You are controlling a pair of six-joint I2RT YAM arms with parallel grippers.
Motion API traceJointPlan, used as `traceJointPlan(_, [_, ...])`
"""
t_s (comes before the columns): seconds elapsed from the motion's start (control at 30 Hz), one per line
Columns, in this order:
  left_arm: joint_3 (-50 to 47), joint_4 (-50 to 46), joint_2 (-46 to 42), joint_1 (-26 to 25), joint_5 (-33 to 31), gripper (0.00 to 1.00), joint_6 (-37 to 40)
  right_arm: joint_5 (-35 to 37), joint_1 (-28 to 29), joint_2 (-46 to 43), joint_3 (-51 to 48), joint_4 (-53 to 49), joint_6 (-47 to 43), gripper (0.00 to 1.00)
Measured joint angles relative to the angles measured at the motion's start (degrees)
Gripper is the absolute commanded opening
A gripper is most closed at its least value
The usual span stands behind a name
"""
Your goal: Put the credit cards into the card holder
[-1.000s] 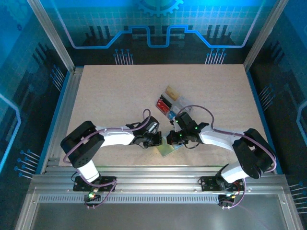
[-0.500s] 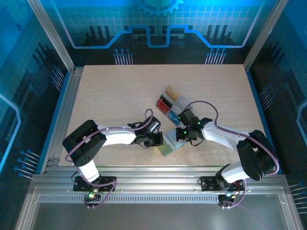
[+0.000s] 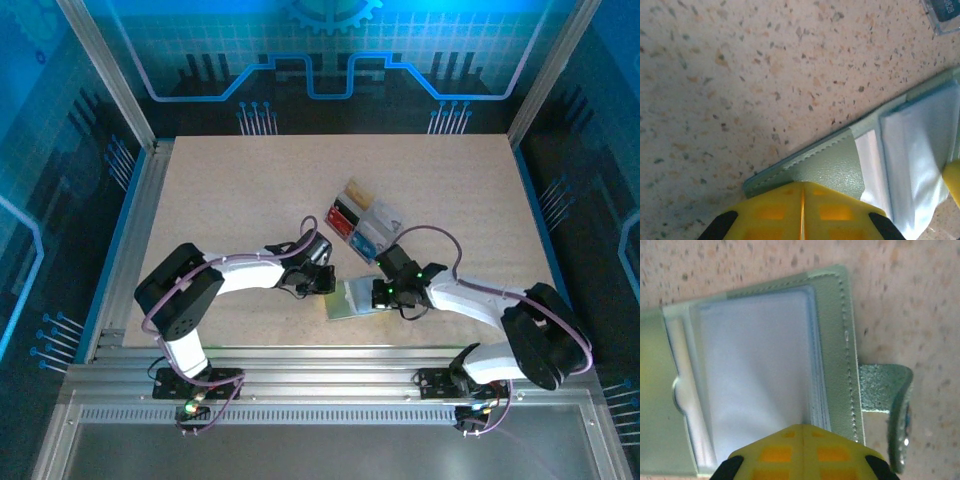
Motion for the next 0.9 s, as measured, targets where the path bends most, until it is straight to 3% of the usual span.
traceJointPlan(0.23, [0.79, -0.61, 0.63, 0.26, 0.68, 0.09, 1.36, 5.18, 3.58, -2.67, 2.12, -6.08, 1.22, 0.35])
traceJointPlan(0.43, [-0.35, 1.16, 0.5, 0.46, 1.7, 0.09, 1.38, 8.81, 3.56, -1.11, 9.81, -9.53, -4.11, 0.28])
traceJointPlan(0.9, [-1.46, 3.02, 0.17, 0.46, 2.01, 0.09, 1.36, 8.81, 3.56, 13.7, 15.26, -9.88, -11.96, 0.31])
